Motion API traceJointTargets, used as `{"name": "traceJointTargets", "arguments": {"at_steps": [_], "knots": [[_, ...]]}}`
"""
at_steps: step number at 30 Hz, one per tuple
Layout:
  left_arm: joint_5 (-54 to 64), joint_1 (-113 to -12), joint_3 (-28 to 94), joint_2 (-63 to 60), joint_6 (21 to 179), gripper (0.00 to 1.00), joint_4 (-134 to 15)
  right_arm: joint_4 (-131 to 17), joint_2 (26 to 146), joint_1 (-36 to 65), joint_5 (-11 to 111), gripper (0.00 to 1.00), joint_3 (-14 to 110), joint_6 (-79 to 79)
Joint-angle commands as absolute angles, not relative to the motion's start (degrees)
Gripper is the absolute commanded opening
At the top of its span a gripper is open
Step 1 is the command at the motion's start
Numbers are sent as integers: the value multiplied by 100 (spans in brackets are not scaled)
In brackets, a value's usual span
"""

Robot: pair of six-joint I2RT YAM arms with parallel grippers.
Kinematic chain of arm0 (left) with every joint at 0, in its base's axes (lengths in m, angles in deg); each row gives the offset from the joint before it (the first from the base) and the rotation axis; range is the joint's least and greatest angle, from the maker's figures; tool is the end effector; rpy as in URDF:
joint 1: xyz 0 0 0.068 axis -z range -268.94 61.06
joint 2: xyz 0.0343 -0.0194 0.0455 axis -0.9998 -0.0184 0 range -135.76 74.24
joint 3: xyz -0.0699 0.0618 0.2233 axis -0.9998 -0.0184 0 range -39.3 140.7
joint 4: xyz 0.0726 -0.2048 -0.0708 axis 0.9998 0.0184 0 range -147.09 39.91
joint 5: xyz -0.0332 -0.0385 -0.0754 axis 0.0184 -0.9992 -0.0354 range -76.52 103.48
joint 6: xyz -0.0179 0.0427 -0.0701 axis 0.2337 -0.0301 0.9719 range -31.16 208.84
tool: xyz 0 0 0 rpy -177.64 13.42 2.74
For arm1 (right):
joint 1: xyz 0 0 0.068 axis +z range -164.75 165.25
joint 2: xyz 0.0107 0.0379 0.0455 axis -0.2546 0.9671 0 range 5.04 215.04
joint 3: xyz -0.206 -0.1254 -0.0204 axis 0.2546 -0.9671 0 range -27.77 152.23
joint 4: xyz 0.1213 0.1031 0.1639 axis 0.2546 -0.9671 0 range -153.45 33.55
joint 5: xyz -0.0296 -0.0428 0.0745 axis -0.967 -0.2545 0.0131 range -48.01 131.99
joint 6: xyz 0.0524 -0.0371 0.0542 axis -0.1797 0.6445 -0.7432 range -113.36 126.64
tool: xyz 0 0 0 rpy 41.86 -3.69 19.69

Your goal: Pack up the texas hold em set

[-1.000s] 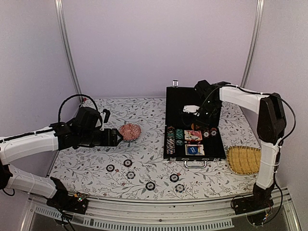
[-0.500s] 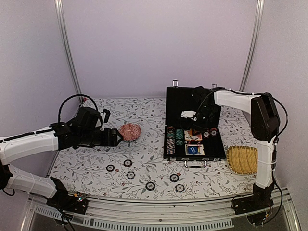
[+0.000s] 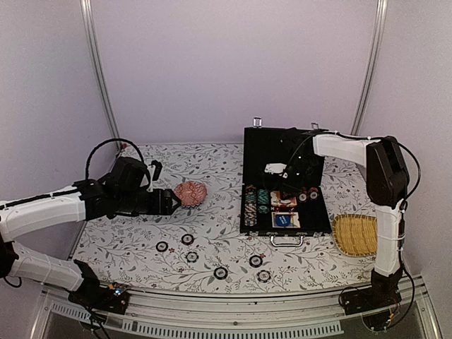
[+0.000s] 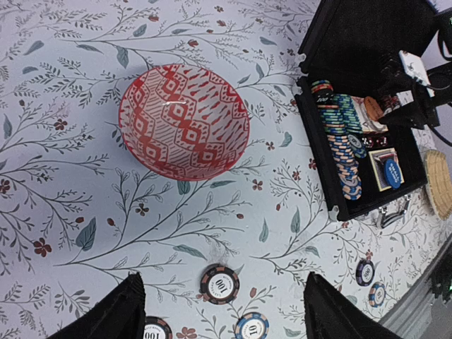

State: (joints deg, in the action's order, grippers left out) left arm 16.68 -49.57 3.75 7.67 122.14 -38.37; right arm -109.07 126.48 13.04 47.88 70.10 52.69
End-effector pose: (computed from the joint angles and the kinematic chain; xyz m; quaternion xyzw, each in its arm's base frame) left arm 0.1982 -0.1572 0.1987 0.0371 0.9134 -0.2192 0.3411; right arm 0.3433 0.1896 0.1397 -0.6005 0.7889 0.0313 0.1265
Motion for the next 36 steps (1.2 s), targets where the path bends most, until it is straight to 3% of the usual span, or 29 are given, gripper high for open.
{"name": "traceJointTargets", "arguments": {"at_steps": [1, 12, 13, 14, 16, 22, 27, 31, 34, 36], "knots": [[1617, -4936, 477, 737, 12230, 78, -3854, -10906, 12384, 1303, 4879, 58, 7013, 5175], [1433, -4571, 1070, 489, 11485, 78, -3845, -11177, 11210, 1305, 5861, 60, 6696, 4834], [1392, -4449, 1179, 464, 11309, 80, -3858, -11133, 11026, 1307, 6083, 60, 6508, 4812], [1356, -4304, 1290, 440, 11155, 93, -3885, -11073, 10811, 1303, 6279, 60, 6306, 4789], [1270, -3982, 1527, 349, 10875, 97, -3883, -10872, 10287, 1303, 6645, 60, 5799, 4742], [1648, -3283, 2557, -616, 10465, 97, -2843, -10053, 9050, 1303, 6939, 60, 4228, 4548], [3134, -2472, 3231, -807, 9911, 97, -2758, -9699, 8280, 1140, 6905, 60, 3263, 4475], [4628, -2501, 3320, -932, 10103, 97, -2644, -9408, 7755, 847, 7260, 60, 2800, 4402], [4519, -2564, 3536, -1267, 9889, 96, -2254, -9062, 7499, 576, 7543, 60, 2481, 4287], [3706, -2642, 3611, -1383, 9849, 87, -2055, -8813, 7346, 368, 7723, 60, 2253, 4179]]}}
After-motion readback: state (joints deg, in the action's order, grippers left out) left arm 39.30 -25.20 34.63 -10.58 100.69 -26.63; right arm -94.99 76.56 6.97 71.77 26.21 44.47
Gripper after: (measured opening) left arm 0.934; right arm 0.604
